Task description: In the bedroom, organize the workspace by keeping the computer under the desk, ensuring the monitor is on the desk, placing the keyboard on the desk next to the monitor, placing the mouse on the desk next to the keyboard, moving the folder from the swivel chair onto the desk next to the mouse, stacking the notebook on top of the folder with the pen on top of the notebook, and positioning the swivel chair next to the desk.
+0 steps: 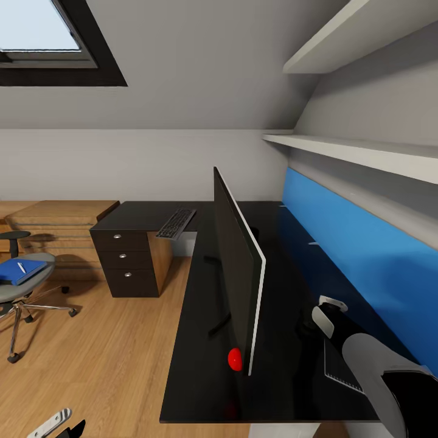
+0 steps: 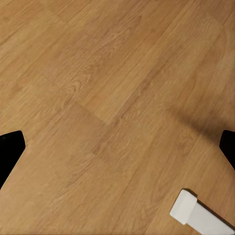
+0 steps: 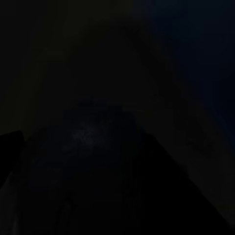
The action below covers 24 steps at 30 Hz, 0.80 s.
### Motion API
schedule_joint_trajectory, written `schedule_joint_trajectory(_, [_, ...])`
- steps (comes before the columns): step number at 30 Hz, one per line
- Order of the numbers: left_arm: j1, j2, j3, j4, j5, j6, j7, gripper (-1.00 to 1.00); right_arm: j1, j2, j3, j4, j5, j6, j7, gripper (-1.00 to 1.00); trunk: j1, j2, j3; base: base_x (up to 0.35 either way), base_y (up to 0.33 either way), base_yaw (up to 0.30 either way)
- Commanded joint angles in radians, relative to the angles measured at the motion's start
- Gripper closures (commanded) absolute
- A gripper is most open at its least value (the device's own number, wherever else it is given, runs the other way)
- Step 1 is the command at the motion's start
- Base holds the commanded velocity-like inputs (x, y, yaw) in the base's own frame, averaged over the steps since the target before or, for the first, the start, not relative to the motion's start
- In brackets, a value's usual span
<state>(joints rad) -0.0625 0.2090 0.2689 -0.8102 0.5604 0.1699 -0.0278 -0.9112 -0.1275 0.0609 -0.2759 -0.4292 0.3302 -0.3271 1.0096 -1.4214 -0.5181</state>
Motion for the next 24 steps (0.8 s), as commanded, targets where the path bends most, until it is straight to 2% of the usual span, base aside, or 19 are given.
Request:
schedule_joint_trajectory(1, [0.0,0.0,0.003,-0.001,0.009,0.007,-0.003,-1.0,0.0,-0.001,0.007,-0.002,-0.012,0.005,-0.007,1.0,0.0,-0.001,-0.001,0.0,0.0,0.0])
schedule_joint_trajectory(17, [0.0,-0.002,0.002,0.012,0.005,0.006,-0.008,-1.0,0.0,-0.002,0.006,-0.019,-0.012,-0.002,-0.006,1.0,-0.061,0.111,0.049,0.0,0.0,0.0])
schedule_joint_trajectory(21, [0.0,-0.002,0.001,0.012,0.002,0.005,-0.01,-1.0,0.001,-0.005,0.005,-0.102,-0.012,0.002,-0.006,1.0,-0.077,0.139,0.062,0.0,0.0,0.0])
schedule_joint_trajectory(24, [0.0,-0.003,0.0,0.013,0.001,0.005,-0.01,-1.0,0.013,-0.007,0.005,-0.222,-0.011,0.007,-0.008,1.0,-0.088,0.16,0.071,0.0,0.0,0.0])
